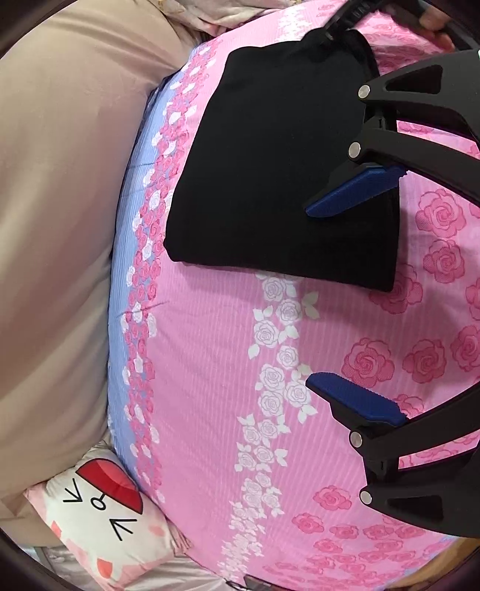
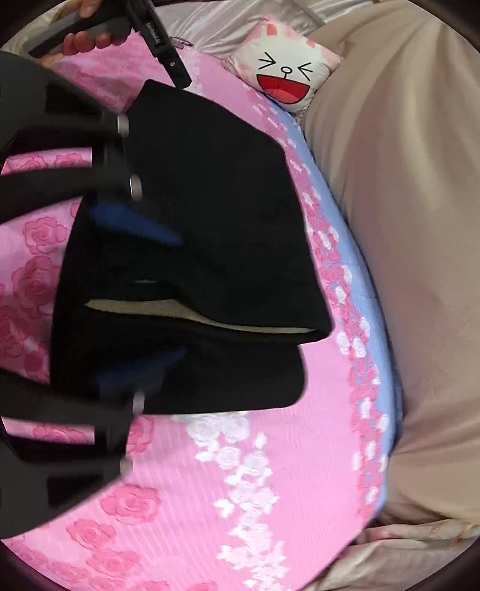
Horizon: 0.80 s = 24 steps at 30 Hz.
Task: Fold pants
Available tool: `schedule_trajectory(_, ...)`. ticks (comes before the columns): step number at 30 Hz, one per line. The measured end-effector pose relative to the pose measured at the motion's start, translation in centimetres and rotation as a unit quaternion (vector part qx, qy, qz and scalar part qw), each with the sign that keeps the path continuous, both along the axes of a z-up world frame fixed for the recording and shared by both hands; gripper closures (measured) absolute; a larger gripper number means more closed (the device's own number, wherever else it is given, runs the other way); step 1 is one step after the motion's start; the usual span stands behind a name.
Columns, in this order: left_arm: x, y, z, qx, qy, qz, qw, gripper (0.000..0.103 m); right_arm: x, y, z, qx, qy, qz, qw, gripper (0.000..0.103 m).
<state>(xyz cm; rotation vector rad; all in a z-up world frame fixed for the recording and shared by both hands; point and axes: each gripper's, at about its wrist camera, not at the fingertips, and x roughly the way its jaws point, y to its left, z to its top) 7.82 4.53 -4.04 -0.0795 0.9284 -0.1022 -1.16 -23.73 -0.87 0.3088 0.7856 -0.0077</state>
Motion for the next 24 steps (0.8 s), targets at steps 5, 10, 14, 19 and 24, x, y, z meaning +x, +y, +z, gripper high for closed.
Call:
schedule_trajectory(5,0.3,-0.3,-0.1,0.005,-0.004,-0.003,1.0000,0.019,0.2,-3.0,-2.3,-0.052,0.050,-0.031,0.997,0.093)
schedule_trajectory(10,0.9,-0.5,-0.7,-0.009,0.008,-0.001,0.9999,0.018,-4.0,-6.0,0.7,0.040,0.005,-0.074,0.996,0.041)
schedule_trajectory(14,1.9,0.0,-1.6,-0.053,0.034,-0.008,0.9980,0.017,-5.8,-6.6,1.1,0.078,0.007,-0.075,0.994,0.024)
schedule_trajectory(19,2.9,1.0,-3.2,-0.165,0.091,-0.024,0.9818,0.017,-5.7,-5.9,-1.7,0.148,0.034,-0.065,0.986,0.024)
schedule_trajectory(24,4.0,0.7,-3.9,-0.192,0.109,-0.057,0.9736,0.016,-4.7,-4.7,-2.3,0.166,0.038,-0.056,0.984,0.018)
